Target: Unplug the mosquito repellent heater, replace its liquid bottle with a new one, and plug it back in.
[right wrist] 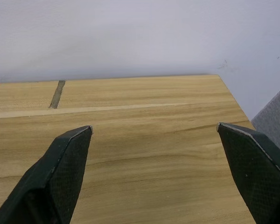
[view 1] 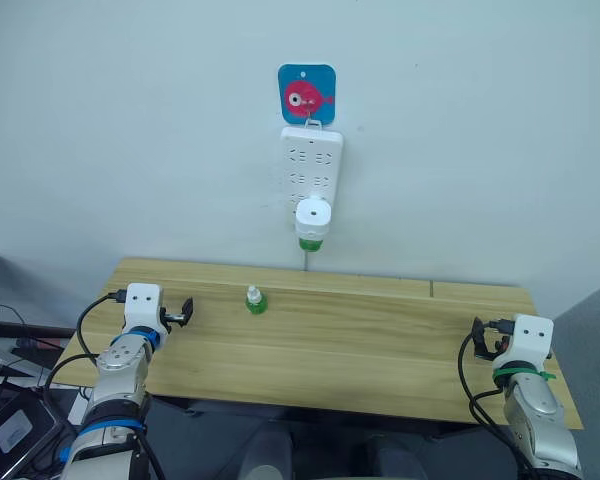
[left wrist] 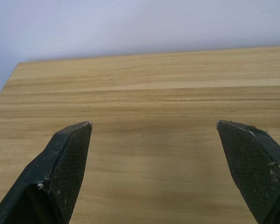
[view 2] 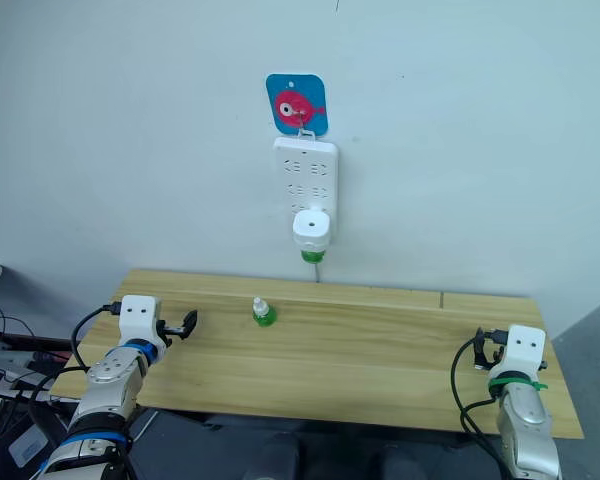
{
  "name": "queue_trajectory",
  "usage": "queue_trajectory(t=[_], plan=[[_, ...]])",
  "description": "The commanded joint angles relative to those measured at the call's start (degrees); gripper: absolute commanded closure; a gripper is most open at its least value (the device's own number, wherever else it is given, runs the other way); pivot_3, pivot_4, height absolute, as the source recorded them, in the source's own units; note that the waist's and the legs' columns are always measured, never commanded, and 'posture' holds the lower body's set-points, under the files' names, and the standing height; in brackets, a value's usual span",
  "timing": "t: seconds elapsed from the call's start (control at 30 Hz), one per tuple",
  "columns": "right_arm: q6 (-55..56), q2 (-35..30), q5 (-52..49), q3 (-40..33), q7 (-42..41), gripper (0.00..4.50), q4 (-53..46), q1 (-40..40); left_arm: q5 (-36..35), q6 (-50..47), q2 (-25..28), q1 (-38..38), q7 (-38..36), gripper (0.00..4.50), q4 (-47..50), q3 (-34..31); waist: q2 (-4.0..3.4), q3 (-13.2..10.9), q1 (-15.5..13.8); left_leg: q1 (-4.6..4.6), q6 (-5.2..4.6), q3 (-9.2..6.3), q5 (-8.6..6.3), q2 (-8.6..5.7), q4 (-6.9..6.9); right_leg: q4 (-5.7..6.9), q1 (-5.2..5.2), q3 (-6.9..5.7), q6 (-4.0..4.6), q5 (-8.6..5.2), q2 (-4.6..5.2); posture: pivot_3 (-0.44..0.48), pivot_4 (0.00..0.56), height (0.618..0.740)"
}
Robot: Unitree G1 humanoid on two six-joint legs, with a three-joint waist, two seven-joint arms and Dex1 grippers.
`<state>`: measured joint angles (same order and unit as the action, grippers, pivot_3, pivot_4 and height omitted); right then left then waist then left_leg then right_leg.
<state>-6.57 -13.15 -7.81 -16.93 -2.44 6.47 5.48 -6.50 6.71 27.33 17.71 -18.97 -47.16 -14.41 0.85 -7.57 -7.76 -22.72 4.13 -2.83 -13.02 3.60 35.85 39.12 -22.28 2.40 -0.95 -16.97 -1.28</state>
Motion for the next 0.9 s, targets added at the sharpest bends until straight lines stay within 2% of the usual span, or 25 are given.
queue_trajectory(t=[0.03, 0.2, 0.67, 0.77, 0.9], plan=[[1.4, -0.8, 0.1, -1.2, 0.3, 0.03, -0.8, -0.9, 2.0, 0.1, 1.2, 1.0, 1.8, 0.0, -0.3, 0.9, 0.0, 0.0, 0.0, 0.0, 0.0, 0.0, 0.0, 0.0, 0.0, 0.0, 0.0, 0.0, -0.01, 0.0, 0.0, 0.348, 0.121, 0.74], [1.3, -0.8, 0.1, -1.3, 0.6, 0.03, -1.0, -1.0, 1.7, 0.7, 0.9, 1.7, 3.3, 0.0, -1.6, 0.3, 0.0, 0.0, 0.0, 0.0, 0.0, 0.0, 0.0, 0.0, 0.0, 0.0, 0.0, -0.01, -0.06, -0.03, 0.0, 0.348, 0.123, 0.74], [0.8, -0.9, 0.0, -0.8, -0.1, 0.03, -2.4, -0.3, 1.4, 1.4, 1.2, 1.4, 1.6, 0.0, -0.6, 0.6, 0.01, 0.0, 0.0, 0.0, 0.0, 0.0, 0.0, 0.0, -0.01, 0.0, 0.0, -0.01, 0.01, 0.0, 0.0, 0.351, 0.136, 0.74], [-0.7, -1.5, -0.3, 0.2, -2.1, 0.03, -5.4, 0.8, 0.1, 0.3, 1.7, 0.1, 0.2, 0.0, 2.8, -0.3, -0.03, -0.2, 0.0, -0.01, 0.0, 0.0, 0.0, 0.0, -0.01, -0.01, -0.01, 0.0, -0.04, -0.03, 0.0, 0.343, 0.162, 0.74], [-6.3, -3.7, -3.4, 2.6, -8.2, 0.03, -16.2, 3.1, -4.5, -1.1, 3.7, -2.5, -6.2, 0.0, 13.0, -2.2, -0.1, -1.0, 0.2, -0.02, 0.0, 0.0, 0.0, 0.03, -0.02, -0.01, -0.02, 0.03, -0.05, -0.06, 0.01, 0.338, 0.186, 0.74]])
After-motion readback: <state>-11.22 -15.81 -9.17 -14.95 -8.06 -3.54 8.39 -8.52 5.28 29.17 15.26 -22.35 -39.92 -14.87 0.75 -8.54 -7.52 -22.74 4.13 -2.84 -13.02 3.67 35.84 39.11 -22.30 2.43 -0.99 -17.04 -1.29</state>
